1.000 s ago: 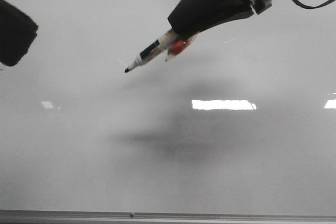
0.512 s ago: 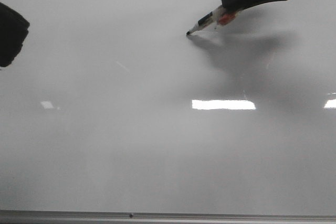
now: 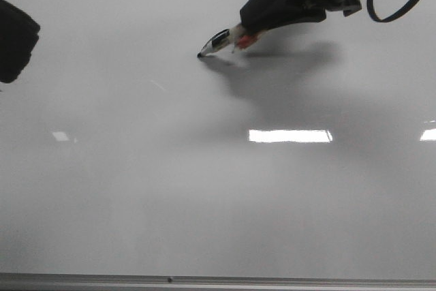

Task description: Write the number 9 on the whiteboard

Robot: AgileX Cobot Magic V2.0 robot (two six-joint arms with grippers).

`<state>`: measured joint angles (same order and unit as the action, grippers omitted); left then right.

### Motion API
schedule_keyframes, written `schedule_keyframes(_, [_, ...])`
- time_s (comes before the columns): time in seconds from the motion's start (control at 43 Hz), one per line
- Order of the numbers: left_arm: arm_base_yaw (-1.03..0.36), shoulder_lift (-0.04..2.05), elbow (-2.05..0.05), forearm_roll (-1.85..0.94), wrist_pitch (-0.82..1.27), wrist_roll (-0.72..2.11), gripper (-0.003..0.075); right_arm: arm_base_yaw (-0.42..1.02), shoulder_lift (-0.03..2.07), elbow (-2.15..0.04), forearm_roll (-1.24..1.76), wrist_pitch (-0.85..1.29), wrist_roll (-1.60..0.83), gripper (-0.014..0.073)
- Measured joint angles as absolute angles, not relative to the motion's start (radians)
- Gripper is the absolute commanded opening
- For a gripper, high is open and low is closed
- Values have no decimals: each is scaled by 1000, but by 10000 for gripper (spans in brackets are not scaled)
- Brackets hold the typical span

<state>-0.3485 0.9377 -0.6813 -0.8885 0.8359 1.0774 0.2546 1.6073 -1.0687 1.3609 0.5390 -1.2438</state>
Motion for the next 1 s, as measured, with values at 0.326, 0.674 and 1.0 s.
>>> schedule_keyframes(0.326, [-348, 938, -681, -893, 834, 1077, -19, 148, 1545, -993, 1269, 588, -1189, -60])
schedule_keyframes(0.674, [-348, 938, -681, -909, 830, 1077, -19, 119, 1527, -1085, 1249, 600, -1167, -60])
schedule_keyframes(1.0, [-348, 938, -681, -912, 828, 1077, -19, 159, 1585, -946, 1114, 611, -1062, -60])
